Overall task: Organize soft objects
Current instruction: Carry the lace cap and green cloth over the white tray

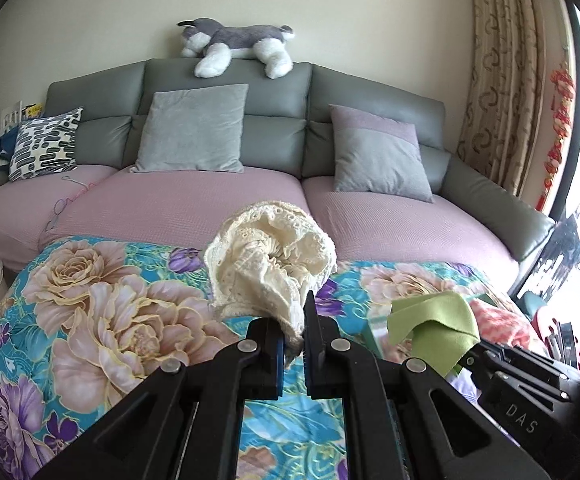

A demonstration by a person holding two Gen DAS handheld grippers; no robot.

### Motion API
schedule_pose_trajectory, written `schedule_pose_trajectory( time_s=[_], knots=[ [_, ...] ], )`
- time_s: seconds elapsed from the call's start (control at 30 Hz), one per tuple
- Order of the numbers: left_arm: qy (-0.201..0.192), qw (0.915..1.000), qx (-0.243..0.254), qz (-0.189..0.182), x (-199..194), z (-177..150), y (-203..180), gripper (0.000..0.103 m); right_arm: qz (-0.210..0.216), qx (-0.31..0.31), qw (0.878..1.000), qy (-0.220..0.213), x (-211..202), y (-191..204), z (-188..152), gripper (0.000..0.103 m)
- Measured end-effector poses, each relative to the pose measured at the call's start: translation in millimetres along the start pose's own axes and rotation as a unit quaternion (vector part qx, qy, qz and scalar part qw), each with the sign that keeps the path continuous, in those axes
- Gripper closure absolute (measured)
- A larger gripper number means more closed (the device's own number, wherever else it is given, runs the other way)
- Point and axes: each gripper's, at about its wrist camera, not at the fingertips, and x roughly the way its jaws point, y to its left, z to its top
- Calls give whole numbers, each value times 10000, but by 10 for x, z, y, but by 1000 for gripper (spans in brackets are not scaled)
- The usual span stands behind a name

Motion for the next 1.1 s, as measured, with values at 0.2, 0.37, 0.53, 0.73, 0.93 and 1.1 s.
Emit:
schedule_pose_trajectory(
  time_s=[0.2, 0.37, 0.53, 0.73, 0.93, 1.1],
  knots=[
    [114, 9990, 354, -258, -18, -88, -438, 96, -470, 171, 9987, -132, -381, -366, -33, 94],
    [209, 9962, 671, -524, -12, -170, -815, 96, -965, 384, 9944, -213, -697, -760, -51, 94],
    [293, 9934, 848, -717, -47, -242, -1088, 96, -1266, 627, 9897, -219, -923, -1083, -94, 94],
    [445, 9896, 1065, -859, -103, -346, -1334, 96, -1341, 721, 9883, -127, -1019, -1208, -170, 94],
    [765, 9848, 1232, -954, -100, -537, -1483, 95, -1363, 750, 9877, 138, -991, -1217, -309, 94],
    [1105, 9808, 1311, -930, -34, -738, -1539, 95, -1337, 805, 9875, 236, -993, -1231, -412, 94]
  ],
)
